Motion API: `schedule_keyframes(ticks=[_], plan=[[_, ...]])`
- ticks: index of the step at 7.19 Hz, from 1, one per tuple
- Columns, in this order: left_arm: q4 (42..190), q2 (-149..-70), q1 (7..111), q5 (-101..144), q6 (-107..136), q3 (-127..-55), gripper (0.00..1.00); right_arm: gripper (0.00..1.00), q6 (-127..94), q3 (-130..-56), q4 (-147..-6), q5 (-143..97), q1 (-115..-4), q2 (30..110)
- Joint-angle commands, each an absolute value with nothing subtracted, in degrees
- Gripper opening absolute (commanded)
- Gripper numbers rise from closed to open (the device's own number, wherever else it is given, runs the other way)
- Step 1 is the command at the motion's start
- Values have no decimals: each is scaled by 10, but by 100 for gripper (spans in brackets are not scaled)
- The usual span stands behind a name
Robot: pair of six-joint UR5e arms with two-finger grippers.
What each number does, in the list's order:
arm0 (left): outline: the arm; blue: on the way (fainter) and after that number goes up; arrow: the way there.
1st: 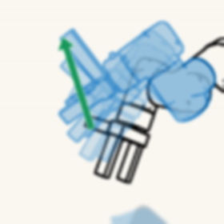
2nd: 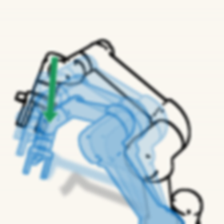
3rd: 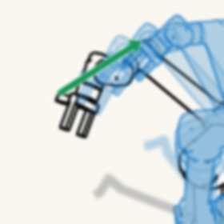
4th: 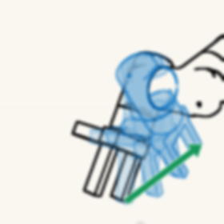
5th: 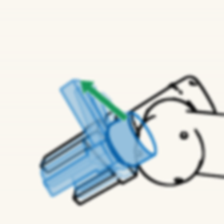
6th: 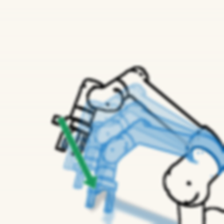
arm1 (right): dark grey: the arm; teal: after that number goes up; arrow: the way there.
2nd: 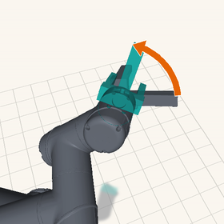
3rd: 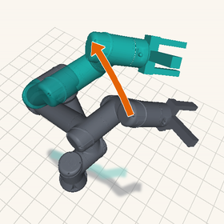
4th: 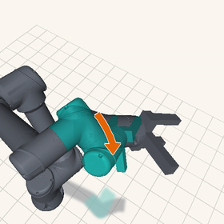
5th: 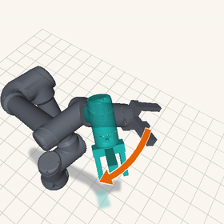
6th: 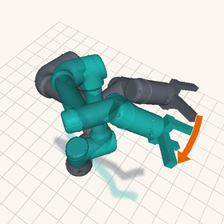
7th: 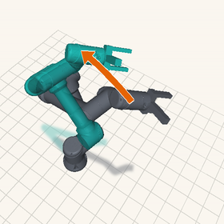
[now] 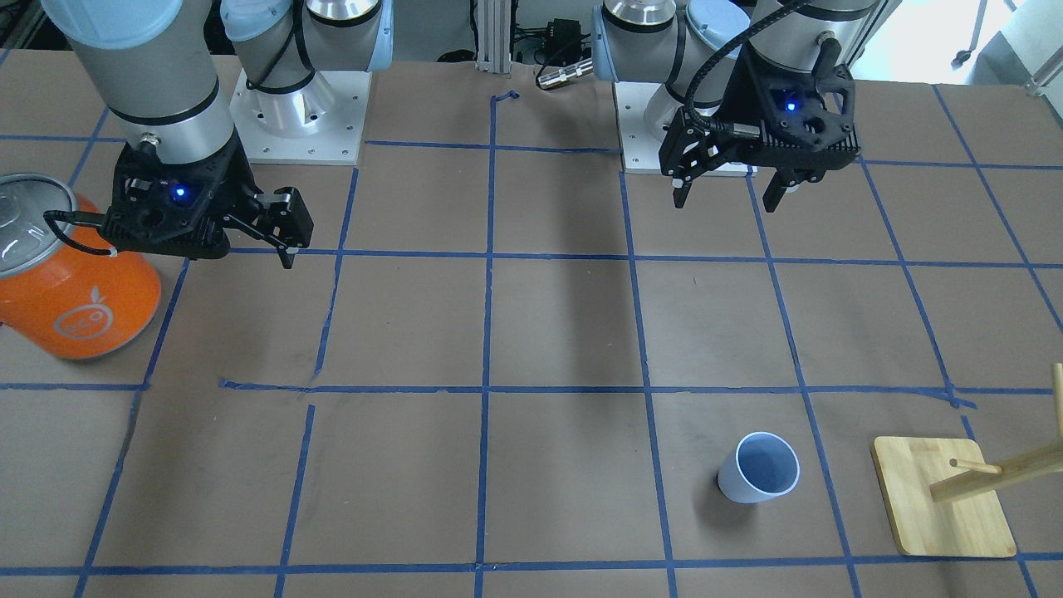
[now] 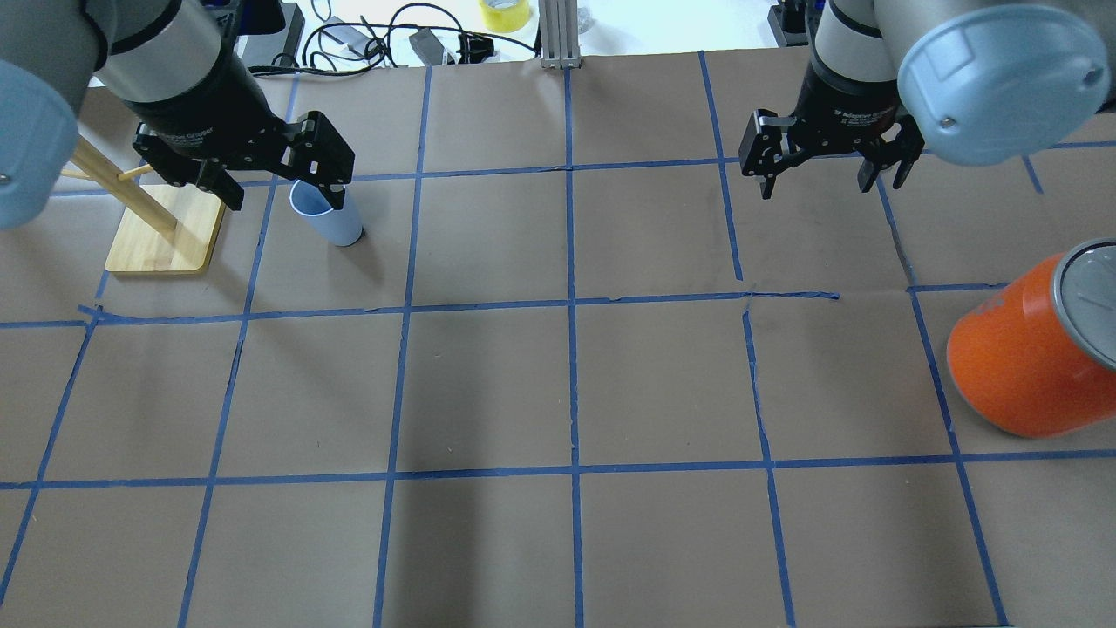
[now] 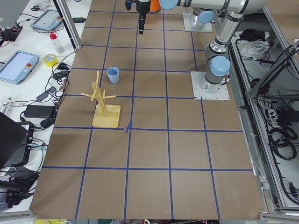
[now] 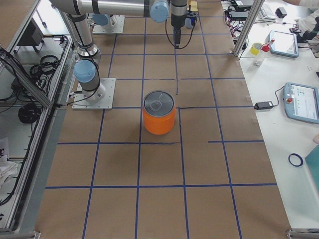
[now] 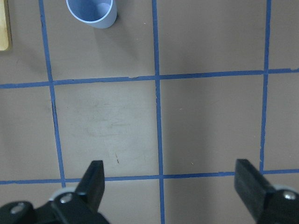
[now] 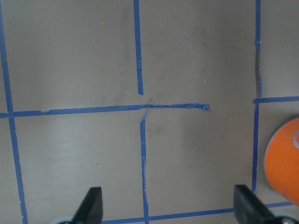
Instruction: Flip cup
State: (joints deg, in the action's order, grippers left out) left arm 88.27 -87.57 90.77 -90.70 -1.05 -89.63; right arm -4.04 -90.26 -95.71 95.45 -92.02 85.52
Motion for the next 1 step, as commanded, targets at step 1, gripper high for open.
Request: schedule_keyframes(ticks=[1], plan=[[883, -875, 907, -907, -11, -898, 100, 100, -40, -903, -956, 954, -920, 855]])
